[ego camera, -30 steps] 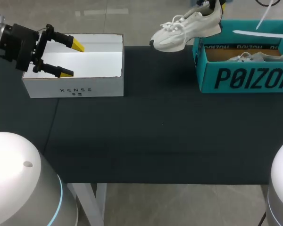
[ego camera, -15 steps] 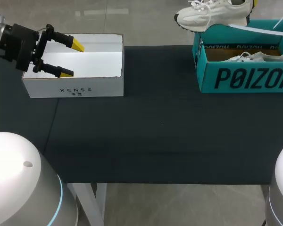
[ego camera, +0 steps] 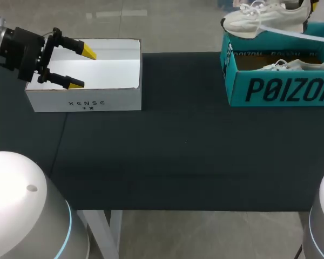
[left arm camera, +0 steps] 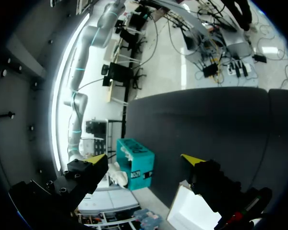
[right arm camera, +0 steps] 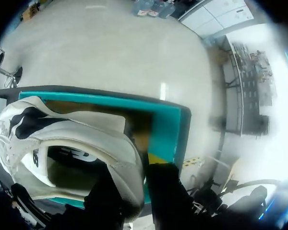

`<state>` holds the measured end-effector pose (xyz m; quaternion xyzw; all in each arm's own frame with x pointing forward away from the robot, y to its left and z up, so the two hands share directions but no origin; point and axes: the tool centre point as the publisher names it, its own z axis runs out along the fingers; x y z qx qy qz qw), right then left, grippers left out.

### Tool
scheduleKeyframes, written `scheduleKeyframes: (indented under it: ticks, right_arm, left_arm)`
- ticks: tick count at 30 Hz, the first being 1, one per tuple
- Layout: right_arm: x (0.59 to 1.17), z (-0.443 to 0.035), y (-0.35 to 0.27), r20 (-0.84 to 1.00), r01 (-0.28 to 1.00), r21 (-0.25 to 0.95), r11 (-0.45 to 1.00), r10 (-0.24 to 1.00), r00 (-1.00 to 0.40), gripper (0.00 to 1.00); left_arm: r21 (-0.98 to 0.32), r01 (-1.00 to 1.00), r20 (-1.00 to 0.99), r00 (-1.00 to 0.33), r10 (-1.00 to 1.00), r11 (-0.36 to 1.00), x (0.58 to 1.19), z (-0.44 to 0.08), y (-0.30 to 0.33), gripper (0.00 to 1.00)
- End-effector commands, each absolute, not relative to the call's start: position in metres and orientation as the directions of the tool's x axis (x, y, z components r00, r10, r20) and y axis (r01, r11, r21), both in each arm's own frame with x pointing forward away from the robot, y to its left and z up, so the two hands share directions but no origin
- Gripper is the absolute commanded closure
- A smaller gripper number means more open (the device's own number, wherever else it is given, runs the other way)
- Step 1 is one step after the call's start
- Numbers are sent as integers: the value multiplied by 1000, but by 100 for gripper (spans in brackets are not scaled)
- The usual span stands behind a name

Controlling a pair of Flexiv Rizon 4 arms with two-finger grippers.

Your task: Take the shoe out of the shoebox, open the shoe tongue, remove and reinsert the insole, then place the shoe into the shoebox

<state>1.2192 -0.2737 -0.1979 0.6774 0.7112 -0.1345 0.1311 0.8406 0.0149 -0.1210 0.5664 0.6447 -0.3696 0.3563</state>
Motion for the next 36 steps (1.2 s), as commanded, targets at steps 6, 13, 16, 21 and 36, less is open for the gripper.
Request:
scheduleKeyframes:
  ticks: [6,13,16,21,36]
  right_arm:
    - [1205,-223,-304,-357,999,41,25,934,-9,100]
    - [1203,-232,-327,-307,998,61,33,952,-12,100]
    - [1203,-237,-332,-317,997,71,28,948,-4,100]
    - [1208,-256,-330,-333,997,77,30,943,-2,100]
    - [1227,-317,-335,-347,998,62,8,938,14,100]
  left_arm:
    - [-73,994,-877,-104,469,84,841,-121,15,0]
    - [-73,994,-877,-104,469,84,841,-121,15,0]
    - [-73,994,-877,-104,469,84,841,-121,15,0]
    - [-73,994,-877,-104,469,84,841,-121,15,0]
    - [-73,994,-877,-104,469,84,841,-121,15,0]
